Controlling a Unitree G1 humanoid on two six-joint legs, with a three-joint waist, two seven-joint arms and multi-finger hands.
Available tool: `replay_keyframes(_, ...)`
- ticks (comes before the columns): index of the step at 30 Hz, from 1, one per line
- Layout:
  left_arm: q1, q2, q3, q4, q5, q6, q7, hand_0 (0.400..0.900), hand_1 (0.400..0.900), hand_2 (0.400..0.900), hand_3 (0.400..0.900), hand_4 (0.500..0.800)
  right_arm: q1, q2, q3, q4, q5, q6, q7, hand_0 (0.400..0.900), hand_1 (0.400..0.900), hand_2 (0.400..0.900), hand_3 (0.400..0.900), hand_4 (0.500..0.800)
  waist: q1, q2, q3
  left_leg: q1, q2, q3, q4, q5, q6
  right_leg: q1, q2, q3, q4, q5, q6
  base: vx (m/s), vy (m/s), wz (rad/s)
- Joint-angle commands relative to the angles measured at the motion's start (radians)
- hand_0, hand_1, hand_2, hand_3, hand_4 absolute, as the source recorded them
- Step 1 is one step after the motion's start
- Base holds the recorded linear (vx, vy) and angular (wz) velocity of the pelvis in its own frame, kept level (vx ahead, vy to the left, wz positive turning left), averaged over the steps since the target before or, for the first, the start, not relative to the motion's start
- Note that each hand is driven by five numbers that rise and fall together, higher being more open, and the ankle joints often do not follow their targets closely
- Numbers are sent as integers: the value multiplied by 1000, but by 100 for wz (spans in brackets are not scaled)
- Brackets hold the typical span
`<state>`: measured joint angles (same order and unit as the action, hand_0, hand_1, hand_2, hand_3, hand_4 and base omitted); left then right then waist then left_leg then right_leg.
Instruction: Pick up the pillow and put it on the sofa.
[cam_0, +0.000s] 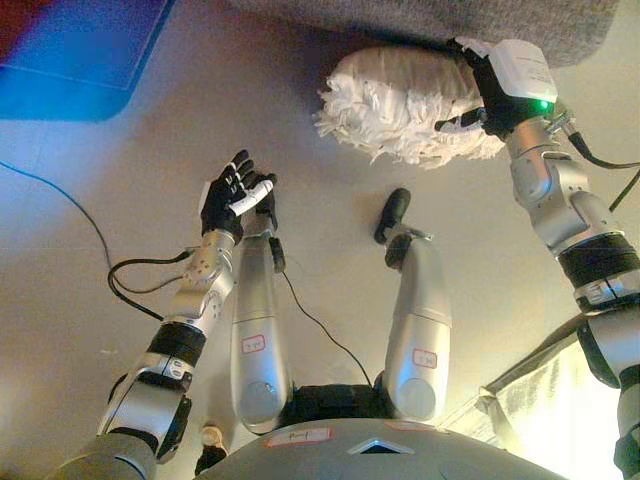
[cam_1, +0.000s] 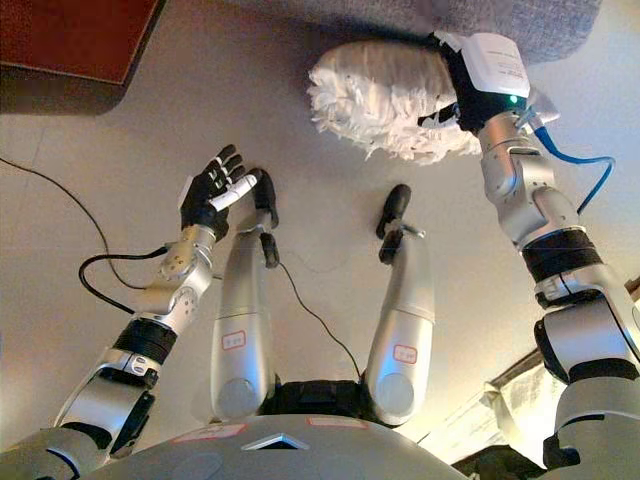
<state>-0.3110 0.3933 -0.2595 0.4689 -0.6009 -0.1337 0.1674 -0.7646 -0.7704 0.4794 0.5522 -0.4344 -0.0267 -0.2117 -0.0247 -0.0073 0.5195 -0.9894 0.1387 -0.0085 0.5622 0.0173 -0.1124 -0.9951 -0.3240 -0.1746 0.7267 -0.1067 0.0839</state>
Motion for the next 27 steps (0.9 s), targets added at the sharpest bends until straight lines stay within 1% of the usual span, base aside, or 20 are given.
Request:
replay_keyframes(1,11,24,-6,-99,-24,-74,25,900,900,900,900,800,-106,-46,17,1,37,-11,-67,900,900,900,900,800,-6,4,-4,-6,20,-35,166,-227,-14,-31,-3,49,81,-38,74,23,9,4)
replay_keyframes(4,9,31,-12,-113,-34,-76,29,900,900,900,900,800,-150,-55,41,40,44,-7,-66,900,900,900,900,800,1,7,0,-52,8,-48,220,-247,-10,-73,-4,50,132,-61,71,23,16,5)
replay_keyframes(7,2,39,-24,-119,-47,-73,30,900,900,900,900,800,-229,-59,95,85,70,-2,-35,900,900,900,900,800,7,6,0,-93,-3,-56,255,-258,-9,-113,-6,51,170,-76,70,23,3,6)
replay_keyframes(13,3,37,-39,-134,-52,-66,25,900,900,900,900,800,-279,-56,122,94,139,-15,0,900,900,900,900,800,10,-2,0,-131,-13,-63,257,-252,-8,-147,-9,53,171,-72,70,9,2,1)
replay_keyframes(16,-6,35,-48,-124,-51,-67,25,900,900,900,900,800,-304,-48,135,118,134,-12,-6,900,900,900,900,800,12,-4,0,-139,-18,-63,249,-245,-10,-156,-9,55,165,-71,69,13,-2,3)
replay_keyframes(19,-20,36,-59,-125,-53,-74,31,900,900,900,900,800,-330,-43,154,151,90,1,-38,900,900,900,900,800,15,-1,0,-150,-26,-66,254,-245,-10,-167,-9,59,173,-76,71,13,7,3)
replay_keyframes(22,-30,37,-60,-141,-68,-83,43,900,900,900,900,800,-377,-22,172,190,65,16,-57,900,900,900,900,800,22,4,0,-165,-29,-69,269,-248,-11,-181,-10,60,187,-83,70,0,0,0)
replay_keyframes(25,-39,39,-65,-142,-76,-82,46,900,900,900,900,800,-464,13,224,255,75,35,-19,900,900,900,900,800,29,3,0,-183,-32,-72,281,-251,-10,-197,-9,60,196,-85,69,0,0,0)
replay_keyframes(27,-43,38,-72,-144,-73,-79,49,900,900,900,900,800,-506,32,240,288,101,36,-14,900,900,900,900,800,34,2,0,-194,-35,-75,290,-251,-10,-206,-12,61,199,-81,70,0,0,0)
